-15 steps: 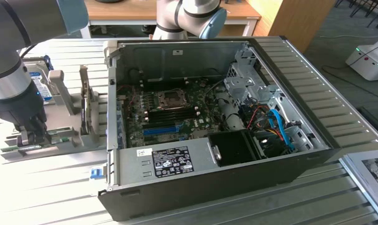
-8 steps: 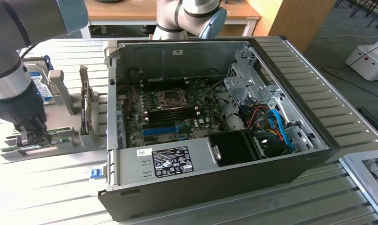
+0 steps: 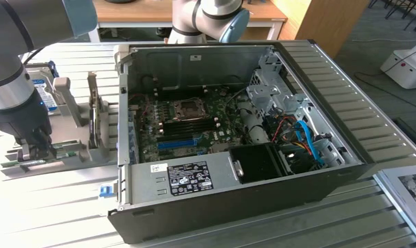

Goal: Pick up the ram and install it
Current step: 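Pick up the ram and move it above insertion slot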

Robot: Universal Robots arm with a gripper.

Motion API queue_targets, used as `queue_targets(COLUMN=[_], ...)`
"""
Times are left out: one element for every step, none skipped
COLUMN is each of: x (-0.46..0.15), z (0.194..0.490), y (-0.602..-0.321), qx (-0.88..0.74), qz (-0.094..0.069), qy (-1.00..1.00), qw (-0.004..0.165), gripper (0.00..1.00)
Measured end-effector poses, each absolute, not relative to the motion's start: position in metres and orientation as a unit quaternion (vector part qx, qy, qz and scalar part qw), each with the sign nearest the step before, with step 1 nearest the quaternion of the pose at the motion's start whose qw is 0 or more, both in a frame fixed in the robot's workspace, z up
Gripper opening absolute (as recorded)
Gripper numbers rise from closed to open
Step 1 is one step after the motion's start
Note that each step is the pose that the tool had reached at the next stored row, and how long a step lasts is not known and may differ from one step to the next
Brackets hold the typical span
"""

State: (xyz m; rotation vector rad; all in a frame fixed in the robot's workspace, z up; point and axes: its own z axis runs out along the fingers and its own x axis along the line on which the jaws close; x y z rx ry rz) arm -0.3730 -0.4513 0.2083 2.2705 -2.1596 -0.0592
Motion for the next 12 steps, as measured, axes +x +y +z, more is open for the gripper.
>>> queue_targets(x=[-0.3731, -0.3730, -0.3731, -0.3730, -0.3731, -0.3731, -0.3731, -0.3730, -0.3731, -0.3731, -0.3731, -0.3731], z=[0.2083, 0.2083, 0.2083, 0.2084, 0.2089, 0.2097, 0.2104, 0.2111, 0.2119, 0.2127, 0.2134, 0.2141], y=[-0.4513, -0.4513, -0.4513, -0.4513, -0.4513, -0.4514, -0.4513, -0.4513, -0.4513, -0.4513, -0.4513, -0.4513], qx=[0.724, 0.724, 0.724, 0.724, 0.724, 0.724, 0.724, 0.724, 0.724, 0.724, 0.724, 0.724], qz=[-0.019, -0.019, -0.019, -0.019, -0.019, -0.019, -0.019, -0.019, -0.019, -0.019, -0.019, -0.019], qy=[-0.689, -0.689, -0.689, -0.689, -0.689, -0.689, -0.689, -0.689, -0.689, -0.689, -0.689, -0.689], qw=[0.004, 0.004, 0.004, 0.004, 0.004, 0.004, 0.004, 0.004, 0.004, 0.004, 0.004, 0.004], gripper=[0.12, 0.12, 0.12, 0.12, 0.12, 0.12, 0.12, 0.12, 0.12, 0.12, 0.12, 0.12])
